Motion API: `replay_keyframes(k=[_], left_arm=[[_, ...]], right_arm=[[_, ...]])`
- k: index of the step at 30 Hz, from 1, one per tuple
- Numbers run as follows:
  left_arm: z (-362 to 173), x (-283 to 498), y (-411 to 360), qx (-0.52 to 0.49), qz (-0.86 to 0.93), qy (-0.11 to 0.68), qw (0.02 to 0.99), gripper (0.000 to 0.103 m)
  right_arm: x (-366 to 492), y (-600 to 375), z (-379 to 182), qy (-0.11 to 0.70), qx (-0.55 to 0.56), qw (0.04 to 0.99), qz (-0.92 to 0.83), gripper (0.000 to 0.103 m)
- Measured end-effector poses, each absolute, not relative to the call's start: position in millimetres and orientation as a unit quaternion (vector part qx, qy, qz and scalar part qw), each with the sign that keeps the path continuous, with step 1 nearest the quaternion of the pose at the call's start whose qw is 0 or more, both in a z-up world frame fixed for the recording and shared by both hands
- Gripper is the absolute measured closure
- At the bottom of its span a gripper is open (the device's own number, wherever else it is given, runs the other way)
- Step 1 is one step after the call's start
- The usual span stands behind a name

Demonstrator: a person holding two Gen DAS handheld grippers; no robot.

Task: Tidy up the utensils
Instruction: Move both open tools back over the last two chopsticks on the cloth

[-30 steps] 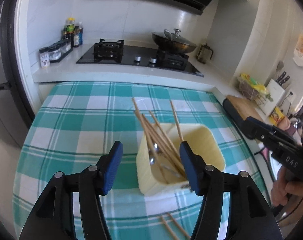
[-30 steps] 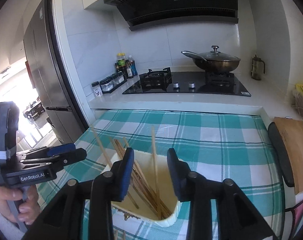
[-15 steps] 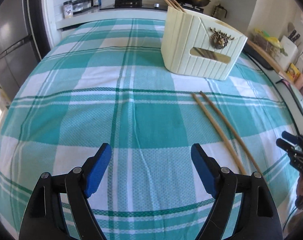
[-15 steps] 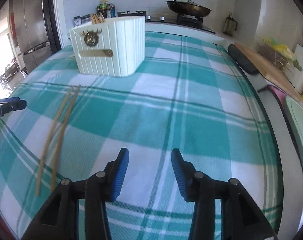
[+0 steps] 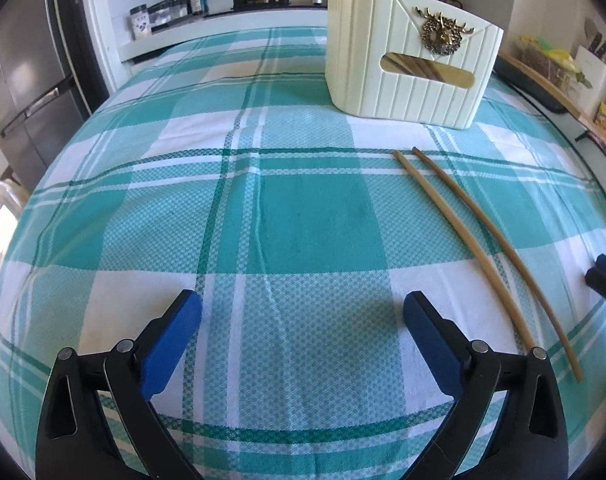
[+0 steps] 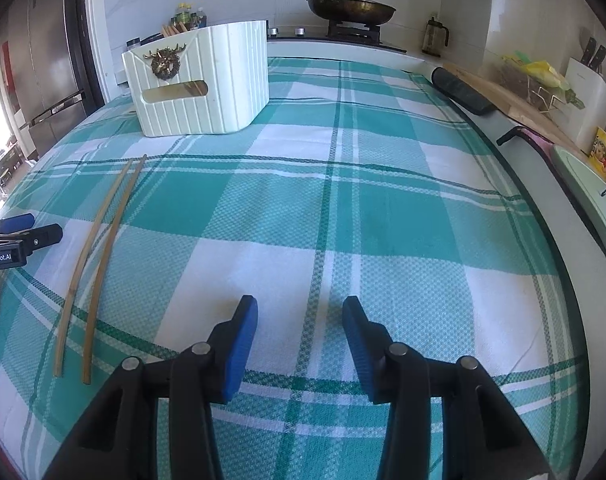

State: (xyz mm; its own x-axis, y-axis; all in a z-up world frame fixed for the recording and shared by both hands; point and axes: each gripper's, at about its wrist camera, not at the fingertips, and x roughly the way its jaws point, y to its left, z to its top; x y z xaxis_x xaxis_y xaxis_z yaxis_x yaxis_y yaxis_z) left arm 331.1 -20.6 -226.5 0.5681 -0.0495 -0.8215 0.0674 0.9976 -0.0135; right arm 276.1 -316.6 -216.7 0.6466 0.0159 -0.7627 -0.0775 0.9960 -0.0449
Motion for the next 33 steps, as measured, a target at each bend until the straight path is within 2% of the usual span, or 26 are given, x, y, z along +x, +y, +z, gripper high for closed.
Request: replay_keyframes(k=[15,23,26,33], left_arm=[[-227.0,332.2,-19.4,0.005,-0.033,0.464,0.885,0.001],[-214.2,321.6,-15.1,-0.042,-0.036,0.432,0.900,0.001],[-204.9,313.6,-31.5,-0.079,-0.074,0.429,0.897,0.001],[-204.7,312.5,-88.3,-0.018,-0.092,0.435,0.896,0.001]], right_arm=[[276.3,-316.3,-216.7,0.420,-0.038,0.907,0.025,0.058],[276.3,-316.6,-216.8,0.420,-0.037,0.907,0.025,0.058],[276.0,-316.6,-216.9,0.419,-0.037,0.907,0.026,0.058],[276.0,-316.3,-216.9,0.419,-0.037,0.907,0.025,0.058]])
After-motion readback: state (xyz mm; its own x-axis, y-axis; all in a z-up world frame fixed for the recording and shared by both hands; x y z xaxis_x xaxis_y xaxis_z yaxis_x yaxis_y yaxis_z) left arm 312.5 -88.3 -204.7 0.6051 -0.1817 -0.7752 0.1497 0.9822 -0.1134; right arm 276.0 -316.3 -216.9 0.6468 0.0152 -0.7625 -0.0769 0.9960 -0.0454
